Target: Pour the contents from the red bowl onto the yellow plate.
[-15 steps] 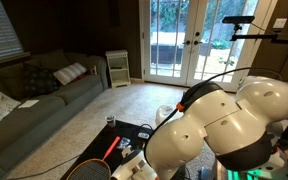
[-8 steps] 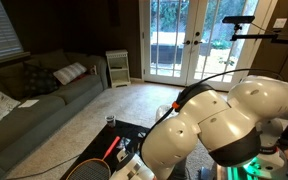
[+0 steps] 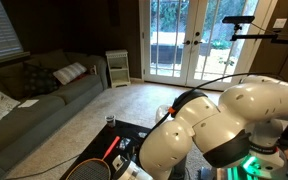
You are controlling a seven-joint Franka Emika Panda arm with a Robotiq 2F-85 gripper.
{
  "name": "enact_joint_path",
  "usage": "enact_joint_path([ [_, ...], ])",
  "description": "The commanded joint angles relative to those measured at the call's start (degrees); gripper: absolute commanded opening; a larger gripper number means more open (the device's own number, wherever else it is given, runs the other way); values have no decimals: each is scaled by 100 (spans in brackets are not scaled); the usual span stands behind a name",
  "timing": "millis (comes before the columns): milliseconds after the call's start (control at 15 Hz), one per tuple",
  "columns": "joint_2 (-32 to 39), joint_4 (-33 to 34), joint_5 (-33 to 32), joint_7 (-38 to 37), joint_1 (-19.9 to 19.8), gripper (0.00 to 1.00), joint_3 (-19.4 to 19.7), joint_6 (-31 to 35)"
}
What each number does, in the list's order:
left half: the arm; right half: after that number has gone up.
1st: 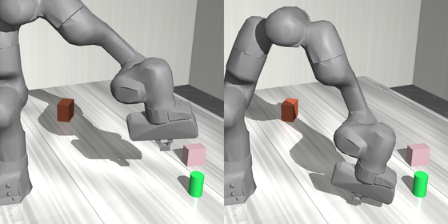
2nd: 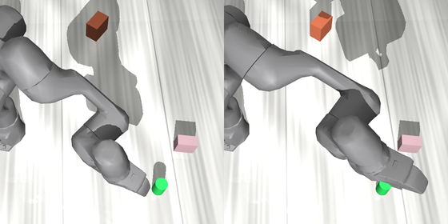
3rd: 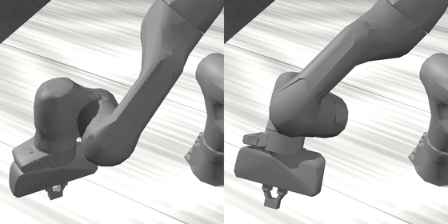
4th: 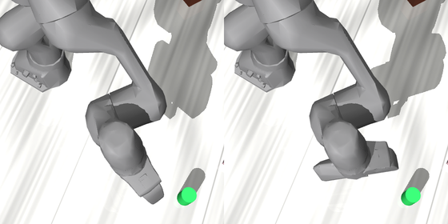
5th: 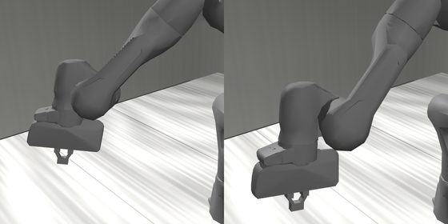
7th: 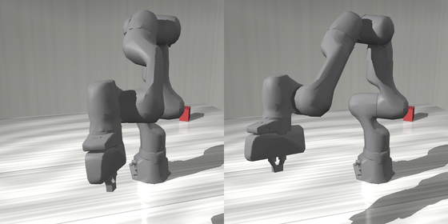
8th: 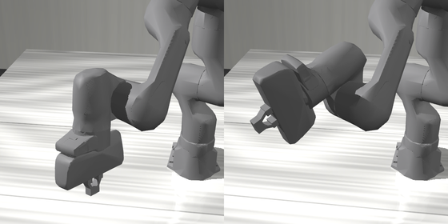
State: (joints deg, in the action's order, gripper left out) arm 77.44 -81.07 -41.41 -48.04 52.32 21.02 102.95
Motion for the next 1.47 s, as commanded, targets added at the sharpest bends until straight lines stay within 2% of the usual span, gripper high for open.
enact_joint_path([
  [0, 348, 706, -552, 304, -166, 1, -309, -725],
  [400, 610, 1239, -1087, 761, -426, 1, -753, -1163],
  [1067, 922, 1714, -1367, 1217, -741, 1, -1077, -1720],
  [1400, 759, 1526, -1592, 1392, -748, 1, -1203, -2115],
])
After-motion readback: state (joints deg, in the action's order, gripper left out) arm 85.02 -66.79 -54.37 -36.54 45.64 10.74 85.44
